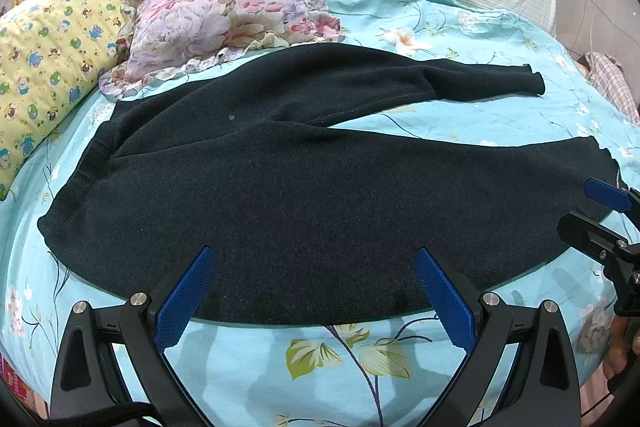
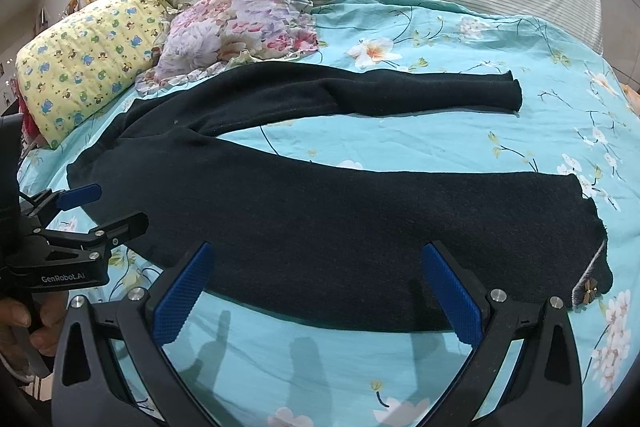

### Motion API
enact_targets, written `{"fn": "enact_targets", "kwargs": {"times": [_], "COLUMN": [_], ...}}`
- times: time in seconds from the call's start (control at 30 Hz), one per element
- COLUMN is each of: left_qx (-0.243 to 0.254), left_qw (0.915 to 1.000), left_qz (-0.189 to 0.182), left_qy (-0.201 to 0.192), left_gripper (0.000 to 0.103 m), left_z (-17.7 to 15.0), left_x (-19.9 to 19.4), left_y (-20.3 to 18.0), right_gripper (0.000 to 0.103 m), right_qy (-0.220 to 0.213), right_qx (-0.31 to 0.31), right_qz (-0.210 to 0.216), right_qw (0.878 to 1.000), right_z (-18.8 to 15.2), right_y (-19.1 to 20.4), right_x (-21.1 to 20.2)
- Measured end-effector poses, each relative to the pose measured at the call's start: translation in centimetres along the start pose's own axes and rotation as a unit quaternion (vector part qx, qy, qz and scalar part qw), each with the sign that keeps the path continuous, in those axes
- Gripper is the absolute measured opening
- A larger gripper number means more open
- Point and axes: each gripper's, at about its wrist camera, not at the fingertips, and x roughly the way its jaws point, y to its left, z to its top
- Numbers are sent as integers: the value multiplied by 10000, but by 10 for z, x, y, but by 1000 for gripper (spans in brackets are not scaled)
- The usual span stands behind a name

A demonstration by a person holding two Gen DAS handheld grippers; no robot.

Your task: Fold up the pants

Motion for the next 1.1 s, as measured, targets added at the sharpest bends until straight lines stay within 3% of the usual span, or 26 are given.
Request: {"fn": "enact_targets", "kwargs": {"times": [0.83,1.1], "left_qx": [34,47], "left_qw": [9998,9996], "left_qz": [-212,-260], "left_qy": [47,63], "left_gripper": [100,101], "left_z": [8,18], "left_x": [1,4], "left_y": [3,4], "right_gripper": [103,103], "right_qy": [-105,-198], "right_qx": [219,65], "right_qz": [94,-325], "right_qw": [9997,9993], "right_z": [6,17], "right_y": [-8,-12], "right_x": [-5,-5]}}
